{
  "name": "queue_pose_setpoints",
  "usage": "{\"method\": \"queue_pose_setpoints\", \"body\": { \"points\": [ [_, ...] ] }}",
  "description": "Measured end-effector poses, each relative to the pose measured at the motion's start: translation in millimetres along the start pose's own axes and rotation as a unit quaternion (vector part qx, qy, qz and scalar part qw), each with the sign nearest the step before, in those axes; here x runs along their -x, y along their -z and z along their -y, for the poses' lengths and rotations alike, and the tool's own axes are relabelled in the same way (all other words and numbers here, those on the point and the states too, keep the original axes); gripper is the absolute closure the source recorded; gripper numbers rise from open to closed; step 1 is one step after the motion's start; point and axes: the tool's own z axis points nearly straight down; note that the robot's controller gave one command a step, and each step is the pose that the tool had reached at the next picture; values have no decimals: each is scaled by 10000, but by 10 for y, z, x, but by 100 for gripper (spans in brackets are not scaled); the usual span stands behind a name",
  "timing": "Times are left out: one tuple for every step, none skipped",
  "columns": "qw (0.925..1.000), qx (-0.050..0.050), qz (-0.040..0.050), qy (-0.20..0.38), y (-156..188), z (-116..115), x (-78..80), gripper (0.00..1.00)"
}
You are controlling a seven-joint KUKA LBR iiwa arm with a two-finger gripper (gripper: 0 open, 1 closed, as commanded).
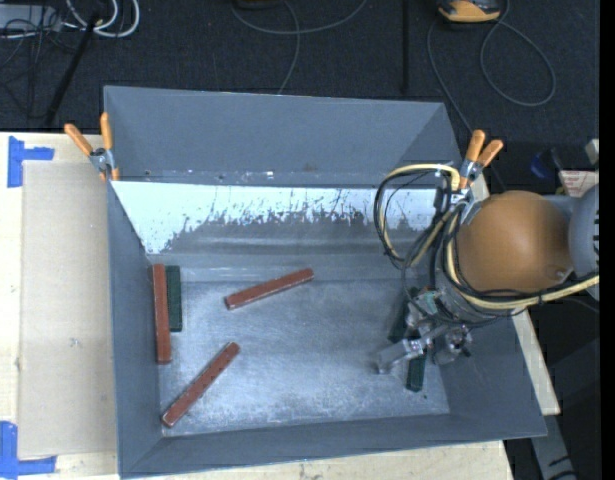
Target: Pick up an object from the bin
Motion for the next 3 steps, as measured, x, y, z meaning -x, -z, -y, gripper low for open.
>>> {"method": "queue_pose_setpoints", "body": {
  "points": [
    [10000,16,-2,-32,-6,-14,-17,100],
    [9998,-19,-25,210,951,-188,-138,100],
    [9999,-33,-20,164,1948,-30,-43,100]
  ]
}}
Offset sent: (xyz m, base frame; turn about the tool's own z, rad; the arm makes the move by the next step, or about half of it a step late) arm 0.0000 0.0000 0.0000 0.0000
